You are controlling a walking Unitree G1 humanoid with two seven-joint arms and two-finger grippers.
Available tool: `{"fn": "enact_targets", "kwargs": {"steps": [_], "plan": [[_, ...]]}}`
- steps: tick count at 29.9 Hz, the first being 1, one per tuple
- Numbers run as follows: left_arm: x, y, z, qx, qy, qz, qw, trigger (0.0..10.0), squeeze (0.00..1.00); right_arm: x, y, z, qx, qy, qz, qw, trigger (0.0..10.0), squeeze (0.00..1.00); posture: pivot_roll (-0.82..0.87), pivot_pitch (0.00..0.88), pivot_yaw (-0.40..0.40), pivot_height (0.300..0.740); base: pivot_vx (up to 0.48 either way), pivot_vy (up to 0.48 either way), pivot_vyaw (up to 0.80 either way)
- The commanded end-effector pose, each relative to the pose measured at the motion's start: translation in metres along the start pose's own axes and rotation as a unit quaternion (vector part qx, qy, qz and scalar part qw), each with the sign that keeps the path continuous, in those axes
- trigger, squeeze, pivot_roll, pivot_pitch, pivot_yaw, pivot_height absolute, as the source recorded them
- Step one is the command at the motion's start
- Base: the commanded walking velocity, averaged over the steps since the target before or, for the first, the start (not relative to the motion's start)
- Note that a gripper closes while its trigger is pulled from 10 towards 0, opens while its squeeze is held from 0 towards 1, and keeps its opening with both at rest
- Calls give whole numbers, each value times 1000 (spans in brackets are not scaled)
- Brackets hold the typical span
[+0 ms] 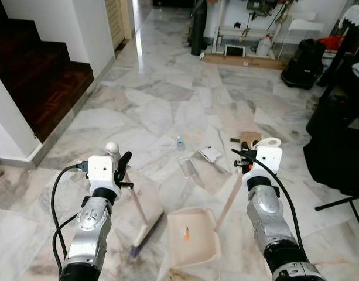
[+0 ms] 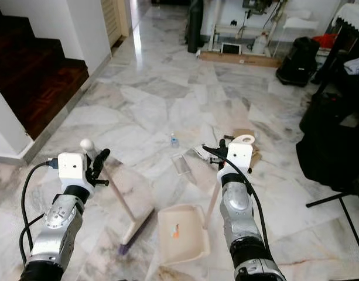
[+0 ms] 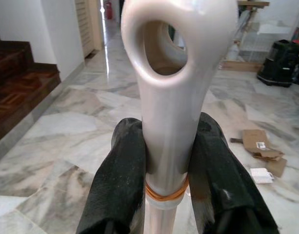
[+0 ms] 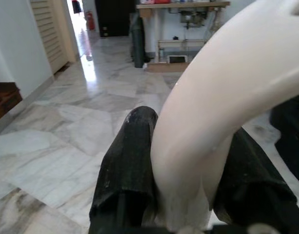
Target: Sweep floor
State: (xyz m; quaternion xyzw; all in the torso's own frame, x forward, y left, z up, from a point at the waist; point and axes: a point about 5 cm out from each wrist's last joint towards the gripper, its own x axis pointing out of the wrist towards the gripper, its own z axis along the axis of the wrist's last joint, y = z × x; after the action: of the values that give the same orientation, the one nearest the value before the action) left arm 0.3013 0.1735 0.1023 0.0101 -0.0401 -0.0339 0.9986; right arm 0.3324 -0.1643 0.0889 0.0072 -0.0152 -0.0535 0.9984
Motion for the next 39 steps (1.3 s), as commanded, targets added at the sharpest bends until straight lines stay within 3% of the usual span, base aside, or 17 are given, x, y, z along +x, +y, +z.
{"fn": "enact_targets", "kwargs": {"steps": [1,20,39], "plan": [[5,3,10,13,-22,-1,1000,10000,0,4,1,8,22,-19,-8,1000,10000,0,10,54,-12,740,0,0,0],[7,8,13,10,-31,42,999,10000,0,3,3,6,19,-12,12,1000,10000,0,0,65,-46,740,266,0,0],[7,6,11,7,-34,47,998,10000,0,3,6,9,22,-20,23,999,10000,0,-8,27,-53,740,348,0,0]]}}
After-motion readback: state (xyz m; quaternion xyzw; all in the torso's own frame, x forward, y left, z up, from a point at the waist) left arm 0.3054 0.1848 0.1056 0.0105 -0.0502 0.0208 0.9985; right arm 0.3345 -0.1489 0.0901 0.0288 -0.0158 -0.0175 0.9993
